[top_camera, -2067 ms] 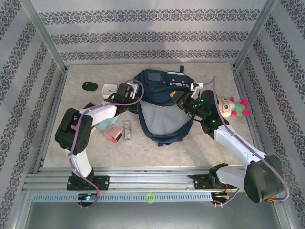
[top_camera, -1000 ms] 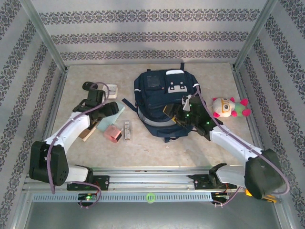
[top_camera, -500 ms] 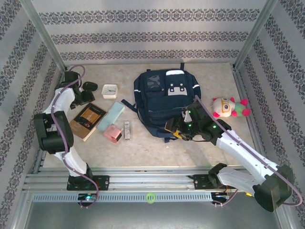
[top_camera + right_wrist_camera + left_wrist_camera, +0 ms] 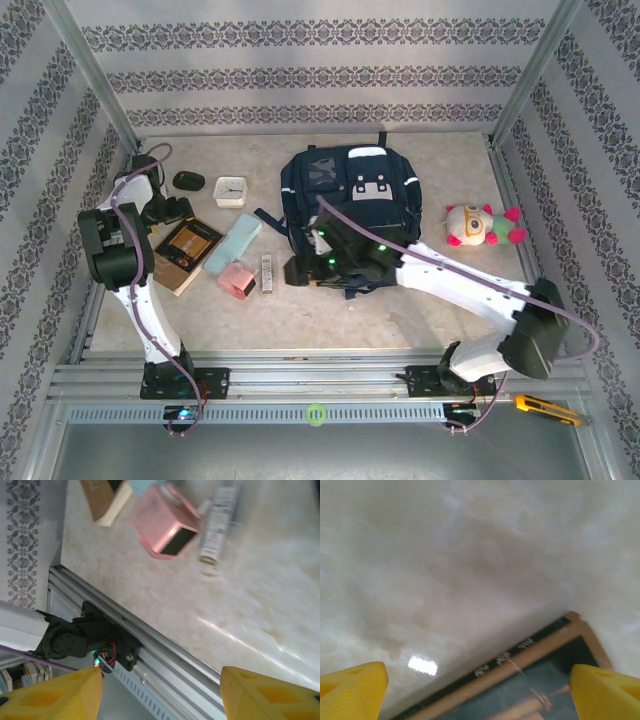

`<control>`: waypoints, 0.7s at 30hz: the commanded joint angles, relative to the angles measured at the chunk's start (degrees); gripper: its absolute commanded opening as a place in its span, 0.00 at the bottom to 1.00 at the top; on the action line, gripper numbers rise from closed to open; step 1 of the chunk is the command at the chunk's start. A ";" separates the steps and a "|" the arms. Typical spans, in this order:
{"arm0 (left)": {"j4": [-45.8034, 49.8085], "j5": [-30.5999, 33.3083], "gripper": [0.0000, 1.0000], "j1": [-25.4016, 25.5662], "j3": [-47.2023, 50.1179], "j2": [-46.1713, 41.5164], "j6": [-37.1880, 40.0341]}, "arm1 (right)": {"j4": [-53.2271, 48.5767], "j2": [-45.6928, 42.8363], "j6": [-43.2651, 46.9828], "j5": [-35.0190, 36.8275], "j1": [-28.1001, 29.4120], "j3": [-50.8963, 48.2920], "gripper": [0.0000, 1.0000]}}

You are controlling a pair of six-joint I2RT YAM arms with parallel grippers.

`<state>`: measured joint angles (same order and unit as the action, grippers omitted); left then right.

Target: Pack the student bag

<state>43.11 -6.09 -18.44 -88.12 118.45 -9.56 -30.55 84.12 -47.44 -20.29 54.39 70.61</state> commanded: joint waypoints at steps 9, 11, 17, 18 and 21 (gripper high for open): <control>5.10 -7.52 0.86 -4.39 2.62 1.60 2.62 | 15.16 23.41 3.64 -5.16 6.08 19.18 0.60; 4.80 -7.85 0.86 -4.39 4.68 -0.33 2.28 | 17.77 25.97 0.71 -5.62 6.08 20.70 0.60; 3.38 -10.12 0.86 -4.36 10.64 -5.89 0.51 | 27.85 31.37 -12.45 -3.53 6.30 21.34 0.62; 3.40 -10.19 0.86 -4.39 11.53 -6.42 0.35 | 28.50 32.19 -14.00 -2.65 6.47 21.90 0.61; 2.85 -9.92 0.86 -4.37 14.30 -8.70 0.10 | 29.46 34.61 -17.50 -0.68 7.51 23.23 0.61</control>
<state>41.76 -14.98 -22.24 -77.34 112.42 -8.16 -6.52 116.46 -57.43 -23.64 60.66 91.02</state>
